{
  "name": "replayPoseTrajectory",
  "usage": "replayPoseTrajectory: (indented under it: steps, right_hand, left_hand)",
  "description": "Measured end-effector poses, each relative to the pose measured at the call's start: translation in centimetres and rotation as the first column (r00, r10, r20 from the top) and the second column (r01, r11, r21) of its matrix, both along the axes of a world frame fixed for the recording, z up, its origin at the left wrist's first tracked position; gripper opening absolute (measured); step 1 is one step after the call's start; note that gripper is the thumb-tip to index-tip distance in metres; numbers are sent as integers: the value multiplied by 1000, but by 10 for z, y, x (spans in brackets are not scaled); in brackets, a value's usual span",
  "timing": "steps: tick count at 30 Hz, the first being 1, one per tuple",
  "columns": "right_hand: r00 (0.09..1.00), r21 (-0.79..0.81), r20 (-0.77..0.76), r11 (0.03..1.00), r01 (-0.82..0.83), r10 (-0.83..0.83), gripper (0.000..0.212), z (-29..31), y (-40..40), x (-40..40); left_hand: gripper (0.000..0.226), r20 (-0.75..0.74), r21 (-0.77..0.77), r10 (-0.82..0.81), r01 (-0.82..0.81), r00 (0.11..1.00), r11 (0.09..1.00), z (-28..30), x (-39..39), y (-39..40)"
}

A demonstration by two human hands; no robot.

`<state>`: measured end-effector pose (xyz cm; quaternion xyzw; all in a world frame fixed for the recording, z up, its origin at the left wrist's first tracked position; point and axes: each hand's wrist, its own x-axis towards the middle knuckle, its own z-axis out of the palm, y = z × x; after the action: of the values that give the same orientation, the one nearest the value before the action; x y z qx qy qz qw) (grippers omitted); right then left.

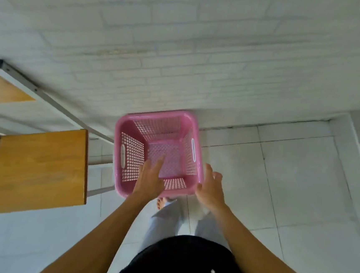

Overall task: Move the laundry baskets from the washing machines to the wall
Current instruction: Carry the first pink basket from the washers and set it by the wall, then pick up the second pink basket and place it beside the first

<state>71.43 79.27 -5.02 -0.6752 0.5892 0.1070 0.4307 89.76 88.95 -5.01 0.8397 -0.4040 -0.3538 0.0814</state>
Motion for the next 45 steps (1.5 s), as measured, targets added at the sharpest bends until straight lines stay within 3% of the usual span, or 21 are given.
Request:
replayPoseTrajectory:
  steps: [6, 13, 18, 24, 32, 38, 45]
  right_hand:
    - [999, -118, -16, 992, -44, 42, 70, 30, -17, -81]
    - [992, -143, 5, 981, 128, -128, 72, 51, -46, -242]
    - [949, -164, -10, 937, 310, -315, 70, 62, -73, -374]
    - [776, -229, 8, 754, 615, -631, 66, 85, -83, -525]
    - [492, -268, 48, 463, 845, -869, 66, 95, -69, -669]
    - [341, -256, 39, 320, 912, -939, 67, 92, -87, -764]
    - [261, -233, -15, 258, 938, -965, 65, 85, -132, -883]
  left_hand:
    - [71, -54, -29, -165, 163, 985, 986, 32, -93, -41]
    - [67, -73, -28, -330, 329, 941, 944, 53, -241, -111]
    - [61, -63, -62, -557, 554, 828, 830, 57, -366, -169]
    - [59, -73, -145, -768, 755, 637, 640, 77, -522, -244]
    - [60, -43, -185, -923, 905, 382, 383, 99, -684, -313]
    - [58, -94, -178, -930, 914, 354, 366, 94, -788, -367]
    - [55, -118, -150, -935, 925, 334, 349, 79, -899, -449]
